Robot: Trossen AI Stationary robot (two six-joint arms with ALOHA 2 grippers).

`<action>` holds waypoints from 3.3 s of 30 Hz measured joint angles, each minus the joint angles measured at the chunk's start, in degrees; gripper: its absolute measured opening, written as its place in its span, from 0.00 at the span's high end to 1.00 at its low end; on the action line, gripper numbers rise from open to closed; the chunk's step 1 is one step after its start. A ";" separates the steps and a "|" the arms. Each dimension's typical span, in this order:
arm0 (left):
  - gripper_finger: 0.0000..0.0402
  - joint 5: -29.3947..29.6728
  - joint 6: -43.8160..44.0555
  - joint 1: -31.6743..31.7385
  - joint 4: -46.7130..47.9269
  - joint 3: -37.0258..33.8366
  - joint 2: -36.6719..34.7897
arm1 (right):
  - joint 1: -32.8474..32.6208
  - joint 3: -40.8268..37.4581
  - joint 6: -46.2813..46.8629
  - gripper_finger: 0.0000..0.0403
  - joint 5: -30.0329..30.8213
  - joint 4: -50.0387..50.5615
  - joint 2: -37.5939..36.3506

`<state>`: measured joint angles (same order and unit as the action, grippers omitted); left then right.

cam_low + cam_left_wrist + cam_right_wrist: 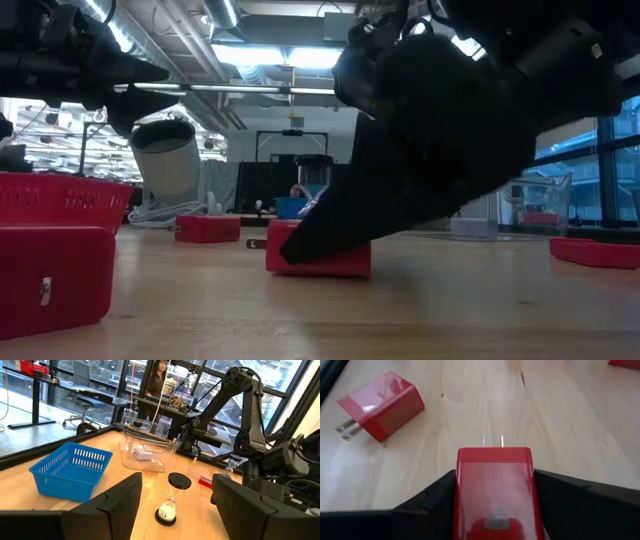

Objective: Pick & Place Office items
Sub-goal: Put the middle red charger adapter into the transparent bin

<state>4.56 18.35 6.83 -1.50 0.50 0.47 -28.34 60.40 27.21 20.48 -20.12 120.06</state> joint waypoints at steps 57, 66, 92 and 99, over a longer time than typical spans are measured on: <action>0.40 0.45 1.46 0.00 -0.04 -0.01 0.00 | 37.62 -17.55 42.34 0.47 10.02 76.44 -48.41; 0.40 0.46 1.01 0.00 -0.04 0.00 0.00 | 42.65 -20.62 38.17 0.47 9.10 69.53 -48.41; 0.40 0.31 0.85 0.02 -0.04 0.00 0.03 | 53.75 -28.20 25.92 0.41 8.43 48.00 -47.27; 0.40 0.31 0.87 0.01 -0.04 -0.01 0.04 | 53.75 -28.20 24.66 0.37 8.17 46.58 -47.27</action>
<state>4.86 19.22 6.84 -1.54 0.49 0.51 25.41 32.21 51.87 28.65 26.46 72.79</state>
